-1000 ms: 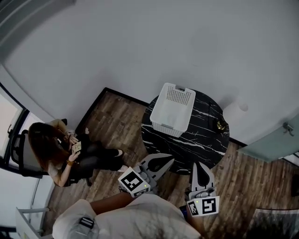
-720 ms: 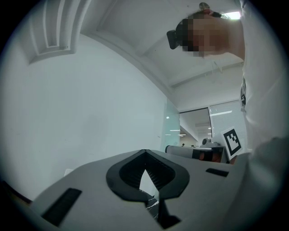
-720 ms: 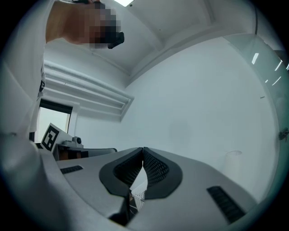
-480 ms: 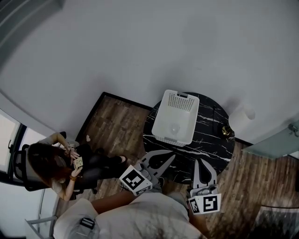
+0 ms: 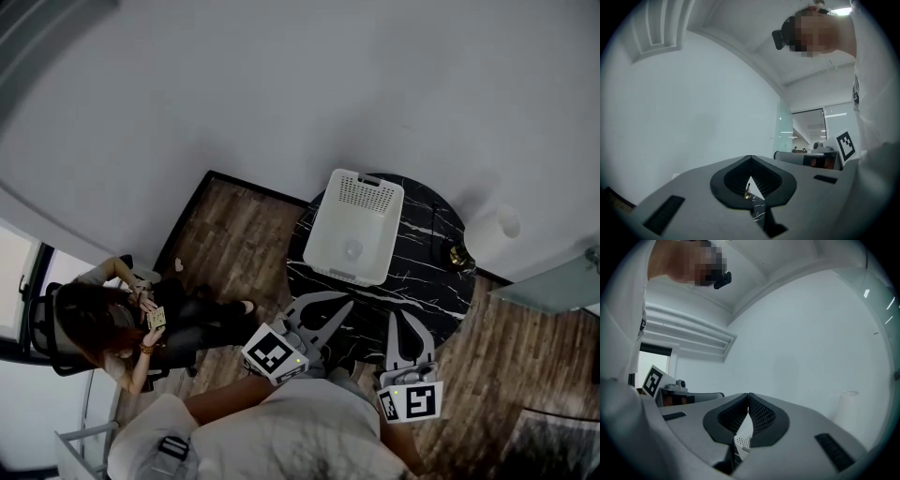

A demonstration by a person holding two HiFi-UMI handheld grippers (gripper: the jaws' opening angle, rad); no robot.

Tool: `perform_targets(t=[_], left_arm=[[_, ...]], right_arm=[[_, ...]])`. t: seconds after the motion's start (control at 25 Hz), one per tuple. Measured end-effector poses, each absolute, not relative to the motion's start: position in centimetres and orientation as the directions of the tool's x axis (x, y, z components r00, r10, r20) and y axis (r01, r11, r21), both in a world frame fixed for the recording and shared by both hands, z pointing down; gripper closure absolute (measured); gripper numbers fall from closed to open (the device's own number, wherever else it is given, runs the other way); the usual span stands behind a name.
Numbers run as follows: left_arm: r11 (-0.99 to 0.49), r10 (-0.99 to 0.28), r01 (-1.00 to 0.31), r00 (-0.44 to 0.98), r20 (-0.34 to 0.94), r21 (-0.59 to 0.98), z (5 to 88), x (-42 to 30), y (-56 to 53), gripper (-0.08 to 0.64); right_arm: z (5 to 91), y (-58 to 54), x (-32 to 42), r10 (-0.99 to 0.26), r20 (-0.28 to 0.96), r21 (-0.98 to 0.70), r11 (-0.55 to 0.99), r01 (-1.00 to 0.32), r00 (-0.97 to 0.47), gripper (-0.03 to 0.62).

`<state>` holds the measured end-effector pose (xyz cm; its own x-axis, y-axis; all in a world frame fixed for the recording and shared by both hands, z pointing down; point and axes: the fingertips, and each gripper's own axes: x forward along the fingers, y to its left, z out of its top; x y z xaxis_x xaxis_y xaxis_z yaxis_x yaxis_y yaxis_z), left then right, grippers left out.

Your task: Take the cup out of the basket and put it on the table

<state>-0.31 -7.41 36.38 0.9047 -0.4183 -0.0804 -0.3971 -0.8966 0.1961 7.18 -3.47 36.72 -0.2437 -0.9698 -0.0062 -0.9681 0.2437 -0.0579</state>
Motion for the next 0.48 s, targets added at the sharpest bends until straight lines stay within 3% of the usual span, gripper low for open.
perform_targets(t=[0.48], left_arm=[[-0.866,-0.453,-0.443,0.892,0.011,0.231,40.0,1.3,-8.4,0.554]], right_arm=[[40.2,-5.3,8.3,-0.943,0.071,-0.068,0.32,-0.945,-0.325,0.584]])
